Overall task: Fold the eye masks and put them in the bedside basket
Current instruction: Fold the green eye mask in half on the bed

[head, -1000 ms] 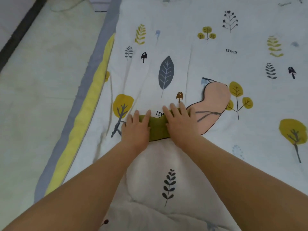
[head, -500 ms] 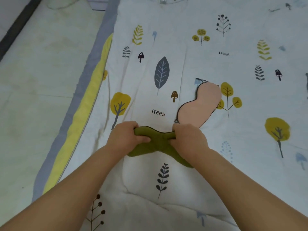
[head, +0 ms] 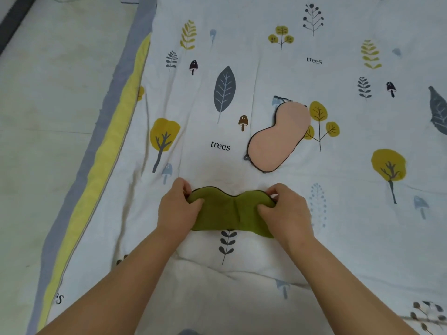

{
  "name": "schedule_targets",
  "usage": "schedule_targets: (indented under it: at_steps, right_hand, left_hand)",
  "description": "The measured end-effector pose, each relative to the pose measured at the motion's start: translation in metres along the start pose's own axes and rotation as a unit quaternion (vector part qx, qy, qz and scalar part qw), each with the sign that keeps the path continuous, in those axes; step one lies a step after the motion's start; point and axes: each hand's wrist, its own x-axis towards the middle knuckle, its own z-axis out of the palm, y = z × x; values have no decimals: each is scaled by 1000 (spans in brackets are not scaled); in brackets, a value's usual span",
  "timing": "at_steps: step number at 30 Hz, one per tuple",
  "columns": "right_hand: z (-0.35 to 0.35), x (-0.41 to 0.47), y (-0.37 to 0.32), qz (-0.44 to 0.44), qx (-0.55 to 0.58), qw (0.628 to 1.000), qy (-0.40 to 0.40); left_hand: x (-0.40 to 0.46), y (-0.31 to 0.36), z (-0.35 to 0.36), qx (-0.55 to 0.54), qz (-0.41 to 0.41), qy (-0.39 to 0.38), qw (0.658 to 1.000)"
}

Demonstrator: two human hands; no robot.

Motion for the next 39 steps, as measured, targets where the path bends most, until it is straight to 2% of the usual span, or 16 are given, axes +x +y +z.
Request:
schedule_targets:
  at_steps: [3, 5, 7, 10, 12, 16, 18, 20, 22, 24, 25, 27, 28, 31, 35, 39]
  right_hand:
    - [11, -13, -14, -27, 135, 990, -28]
    - [21, -19, -22, -40, 199, 976, -83]
    - [32, -25, -28, -75, 206, 965, -145]
    - [42, -29, -31, -108, 225, 943, -219]
    - [43, -28, -29, -95, 228, 948, -203]
    - [39, -17, -21, -21, 162, 985, -44]
    - [37, -12, -20, 47, 205, 973, -96]
    - [37, -9, -19, 53, 245, 960, -123]
    - [38, -5, -16, 26, 222, 971, -79]
    - [42, -2, -10, 29, 141, 988, -56]
    - [46, -1, -8, 32, 58, 997, -49]
    - [54, -2, -2, 13, -131, 991, -11]
    - [58, -3, 0, -6, -174, 985, 4]
    - [66, -3, 4, -32, -180, 983, -1]
    - [68, 4, 7, -17, -182, 983, -22]
    - [66, 6, -5, 9, -57, 997, -55]
  left_hand:
    - [-5, 4, 0, -28, 23, -3, 999]
    - [-7, 9, -2, -81, -3, -7, 997]
    - [-8, 13, -3, -153, -46, -28, 987]
    - [-11, 13, -6, -174, -55, -68, 981]
    - [-12, 10, -8, -154, -38, -77, 984]
    - [-11, 5, -10, -223, -48, -105, 968]
    - [-13, 8, -10, -302, -64, -162, 937]
    - [-15, 10, -10, -336, -75, -204, 917]
    - [-14, 12, -9, -269, -82, -195, 940]
    - [-13, 12, -8, -80, -57, -103, 990]
    - [-13, 11, -6, 24, -27, -37, 999]
    - [-17, 10, 2, 148, 47, 54, 986]
    - [-19, 11, 8, 166, 79, 69, 981]
    - [-23, 10, 24, 183, 104, 54, 976]
    - [-17, 2, 36, 250, 31, -34, 967]
    - [-8, 2, 32, 131, 10, -83, 988]
